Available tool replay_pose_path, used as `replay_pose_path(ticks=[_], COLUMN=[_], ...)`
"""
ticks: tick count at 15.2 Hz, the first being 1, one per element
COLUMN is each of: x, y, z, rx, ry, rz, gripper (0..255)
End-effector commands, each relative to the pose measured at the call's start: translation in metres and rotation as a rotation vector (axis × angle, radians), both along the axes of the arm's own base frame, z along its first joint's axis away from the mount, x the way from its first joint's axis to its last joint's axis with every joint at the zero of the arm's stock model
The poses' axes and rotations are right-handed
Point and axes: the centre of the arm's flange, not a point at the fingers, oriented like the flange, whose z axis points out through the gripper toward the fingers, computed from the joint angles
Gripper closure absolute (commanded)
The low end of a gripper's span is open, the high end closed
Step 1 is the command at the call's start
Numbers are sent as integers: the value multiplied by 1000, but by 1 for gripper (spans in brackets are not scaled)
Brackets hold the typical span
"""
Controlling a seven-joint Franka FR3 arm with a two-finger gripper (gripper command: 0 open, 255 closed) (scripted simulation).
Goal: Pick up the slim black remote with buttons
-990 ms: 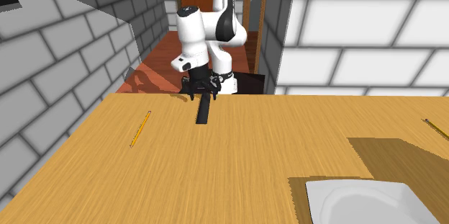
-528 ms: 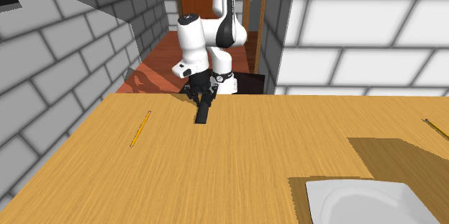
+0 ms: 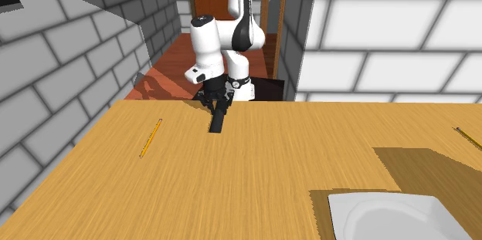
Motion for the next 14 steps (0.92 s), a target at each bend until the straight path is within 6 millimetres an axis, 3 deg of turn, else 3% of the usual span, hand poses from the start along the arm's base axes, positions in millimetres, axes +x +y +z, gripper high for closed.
replay_pose_path(ticks=[1, 14], x=[0, 0], y=[0, 0], z=[4, 72], rx=[0, 0], ry=[3, 3], rz=[2, 2], gripper=[255, 255])
